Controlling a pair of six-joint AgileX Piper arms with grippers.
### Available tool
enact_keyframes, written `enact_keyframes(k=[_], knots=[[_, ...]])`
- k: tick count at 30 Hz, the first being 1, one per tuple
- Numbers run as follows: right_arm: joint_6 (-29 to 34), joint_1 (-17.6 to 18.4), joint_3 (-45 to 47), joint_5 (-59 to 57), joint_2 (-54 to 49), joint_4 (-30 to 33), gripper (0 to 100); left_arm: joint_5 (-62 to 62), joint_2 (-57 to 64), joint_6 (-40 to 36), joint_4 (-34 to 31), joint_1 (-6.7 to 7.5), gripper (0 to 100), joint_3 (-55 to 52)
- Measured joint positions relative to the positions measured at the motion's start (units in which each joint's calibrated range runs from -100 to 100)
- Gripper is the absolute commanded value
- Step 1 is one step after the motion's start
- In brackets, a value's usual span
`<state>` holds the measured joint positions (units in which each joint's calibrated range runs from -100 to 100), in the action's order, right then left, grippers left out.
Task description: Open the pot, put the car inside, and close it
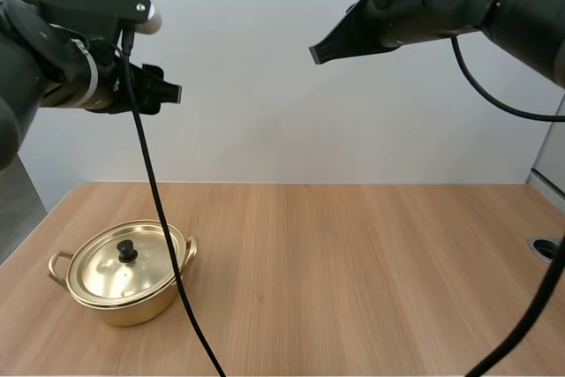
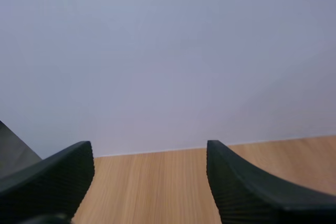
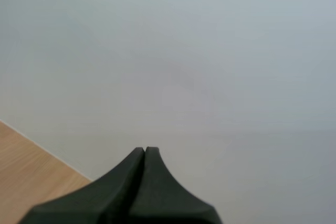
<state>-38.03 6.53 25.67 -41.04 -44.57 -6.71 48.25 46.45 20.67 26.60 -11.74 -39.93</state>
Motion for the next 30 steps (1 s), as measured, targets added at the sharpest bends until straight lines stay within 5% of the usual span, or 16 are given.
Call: enact_keyframes(k=[7, 11, 15, 21, 24, 25, 26, 27, 30], knots=[[0.0, -0.1, 14.1, 18.6, -11.1, -0.1, 0, 6.8, 13.7, 0.0, 11.7, 0.27, 100, -6.3], [0.0, -1.3, 20.8, 27.5, -17.7, -1.3, 0, 4.0, 20.4, 0.0, 17.2, 2.80, 100, -11.6], [0.0, -3.9, 26.3, 33.4, -21.9, -4.4, 0, -5.9, 28.1, 0.0, 18.9, 7.36, 100, -19.4], [0.0, -5.1, 28.4, 35.0, -23.3, -5.9, 0, -10.4, 31.2, -0.6, 18.0, 9.04, 100, -22.4], [0.0, -6.1, 30.5, 36.0, -24.3, -7.2, 0, -12.0, 32.4, -1.3, 17.3, 9.98, 100, -23.6], [0.0, -7.2, 32.1, 36.4, -25.2, -8.4, 0, -17.1, 35.1, -3.5, 15.5, 11.56, 100, -26.6], [0.0, -9.8, 37.7, 36.0, -26.1, -11.4, 0, -23.5, 45.1, -9.4, 5.8, 14.46, 100, -38.0], [0.0, -12.4, 50.7, 29.3, -26.1, -12.4, 0, -30.0, 49.2, -11.3, 0.1, 14.14, 100, -44.7], [-0.2, -12.4, 59.4, 25.8, -26.1, -16.8, 0, -37.3, 52.8, -14.1, -5.7, 12.44, 100, -52.7]])
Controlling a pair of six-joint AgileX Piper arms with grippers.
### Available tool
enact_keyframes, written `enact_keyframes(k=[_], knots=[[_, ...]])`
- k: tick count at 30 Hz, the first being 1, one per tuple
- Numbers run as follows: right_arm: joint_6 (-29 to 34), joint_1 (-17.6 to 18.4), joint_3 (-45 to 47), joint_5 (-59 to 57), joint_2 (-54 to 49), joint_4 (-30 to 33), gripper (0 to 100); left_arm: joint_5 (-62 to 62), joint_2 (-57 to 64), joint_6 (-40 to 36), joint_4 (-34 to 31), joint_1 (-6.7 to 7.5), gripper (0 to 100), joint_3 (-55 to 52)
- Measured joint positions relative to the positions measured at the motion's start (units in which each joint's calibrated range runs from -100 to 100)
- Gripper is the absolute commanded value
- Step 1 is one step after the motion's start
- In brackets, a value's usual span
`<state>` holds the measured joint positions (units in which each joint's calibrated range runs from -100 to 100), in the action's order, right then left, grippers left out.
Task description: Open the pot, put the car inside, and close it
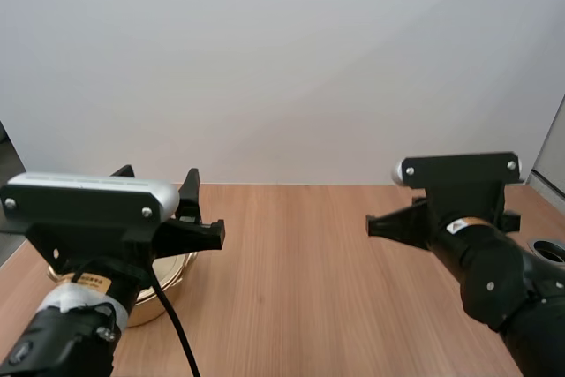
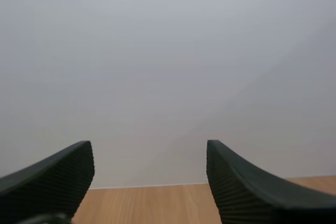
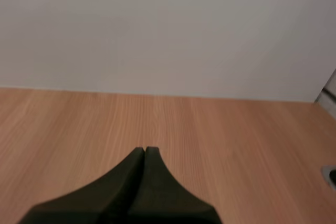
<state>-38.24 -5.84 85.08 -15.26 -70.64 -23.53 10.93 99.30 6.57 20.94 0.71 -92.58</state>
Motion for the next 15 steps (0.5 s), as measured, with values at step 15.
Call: enact_keyframes(k=[15], knots=[[0.2, 0.0, 14.9, 11.0, 0.0, 0.2, 0, 20.8, 0.7, -4.0, -0.3, -2.70, 100, -7.4]])
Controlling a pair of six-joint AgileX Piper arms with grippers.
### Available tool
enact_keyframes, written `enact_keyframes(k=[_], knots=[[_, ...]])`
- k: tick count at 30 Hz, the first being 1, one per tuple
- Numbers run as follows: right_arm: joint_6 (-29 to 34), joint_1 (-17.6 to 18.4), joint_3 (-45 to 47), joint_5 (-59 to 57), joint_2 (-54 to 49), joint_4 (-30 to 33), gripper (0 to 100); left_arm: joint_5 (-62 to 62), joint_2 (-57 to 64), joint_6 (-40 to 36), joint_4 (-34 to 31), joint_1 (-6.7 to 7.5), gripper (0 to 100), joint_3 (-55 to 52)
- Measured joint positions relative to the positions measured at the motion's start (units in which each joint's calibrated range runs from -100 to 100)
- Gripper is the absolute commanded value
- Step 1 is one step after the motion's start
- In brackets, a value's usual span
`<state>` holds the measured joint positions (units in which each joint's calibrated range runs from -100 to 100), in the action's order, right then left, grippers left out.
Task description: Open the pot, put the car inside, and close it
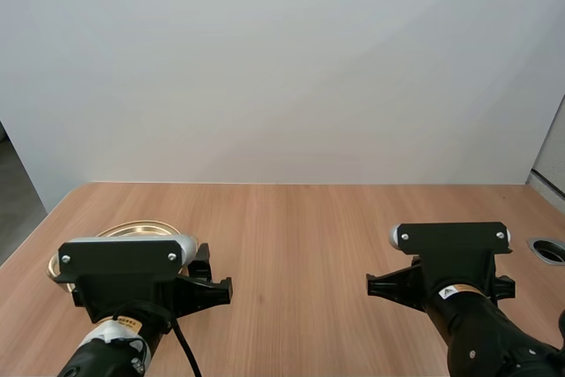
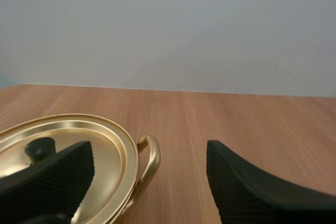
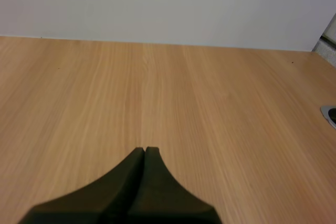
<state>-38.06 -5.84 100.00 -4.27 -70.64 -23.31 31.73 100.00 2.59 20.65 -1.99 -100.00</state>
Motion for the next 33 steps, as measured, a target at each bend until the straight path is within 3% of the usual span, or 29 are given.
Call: enact_keyframes(k=[4, 9, 17, 22, 30, 33], knots=[[0.0, 0.0, 0.0, -1.4, 0.0, 0.0, 0, 0.1, 0.0, 0.0, 0.0, 0.00, 100, 0.0], [-0.4, 0.0, 0.0, -6.4, 0.0, 0.1, 0, -0.1, 0.0, 0.0, 0.0, 1.04, 100, 0.0], [-2.1, 0.7, 0.0, -3.6, -1.1, 1.1, 0, -0.2, 0.0, 0.0, 0.0, 1.43, 100, 0.0], [-4.5, 3.9, 0.0, -3.7, -7.9, 0.0, 0, -0.2, 0.0, 0.0, 0.0, 1.43, 100, 0.0], [-3.8, 4.0, 0.0, -16.2, -22.3, -0.2, 0, -0.2, 0.0, 0.0, 0.1, 1.43, 100, 0.0], [-0.8, 3.9, 0.0, -23.8, -28.0, -1.6, 0, -0.2, 0.0, 0.0, 0.1, 1.43, 100, 0.0]])
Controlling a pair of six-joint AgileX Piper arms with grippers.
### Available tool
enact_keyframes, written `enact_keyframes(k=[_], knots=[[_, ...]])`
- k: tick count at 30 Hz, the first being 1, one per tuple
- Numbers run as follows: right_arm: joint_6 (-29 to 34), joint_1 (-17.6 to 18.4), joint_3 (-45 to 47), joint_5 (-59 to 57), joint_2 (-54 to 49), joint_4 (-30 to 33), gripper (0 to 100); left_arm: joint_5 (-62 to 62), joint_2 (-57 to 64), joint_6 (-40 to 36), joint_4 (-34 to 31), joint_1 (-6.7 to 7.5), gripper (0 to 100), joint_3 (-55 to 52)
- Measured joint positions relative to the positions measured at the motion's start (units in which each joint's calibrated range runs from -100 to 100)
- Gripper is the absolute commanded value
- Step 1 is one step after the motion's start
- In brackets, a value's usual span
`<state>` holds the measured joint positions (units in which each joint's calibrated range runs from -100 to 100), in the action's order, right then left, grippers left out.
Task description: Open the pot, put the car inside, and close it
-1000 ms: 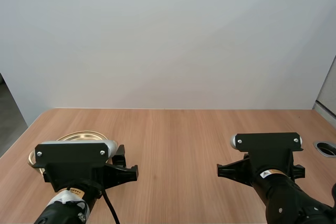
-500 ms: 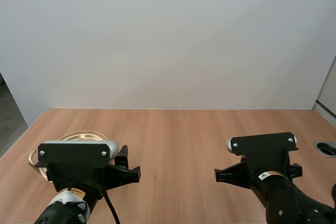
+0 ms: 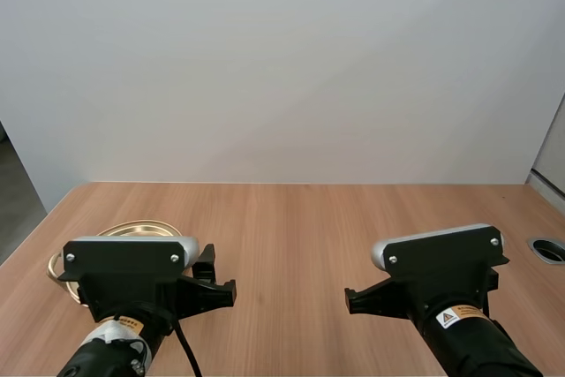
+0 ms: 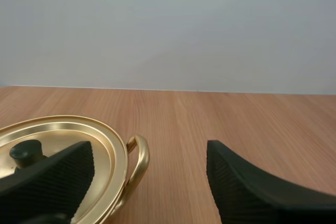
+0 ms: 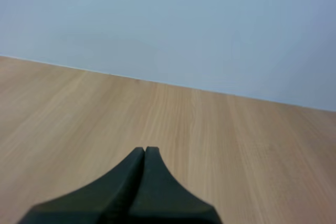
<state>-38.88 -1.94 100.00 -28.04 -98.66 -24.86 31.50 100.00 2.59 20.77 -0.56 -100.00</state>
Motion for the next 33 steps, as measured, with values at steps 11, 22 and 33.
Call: enact_keyframes(k=[11, 22, 33], knots=[[5.0, -0.1, 0.0, -6.5, -1.3, 0.3, 0, 0.0, 0.0, 0.0, 0.0, 0.00, 100, 0.0], [12.4, -0.1, 0.0, -4.2, -1.3, 10.2, 0, 0.0, 0.0, 0.0, 0.0, 0.00, 100, 0.0], [20.1, -0.1, 0.0, -4.2, -1.3, 14.5, 0, 0.0, 0.0, 0.0, 0.0, 0.00, 100, 0.0]])
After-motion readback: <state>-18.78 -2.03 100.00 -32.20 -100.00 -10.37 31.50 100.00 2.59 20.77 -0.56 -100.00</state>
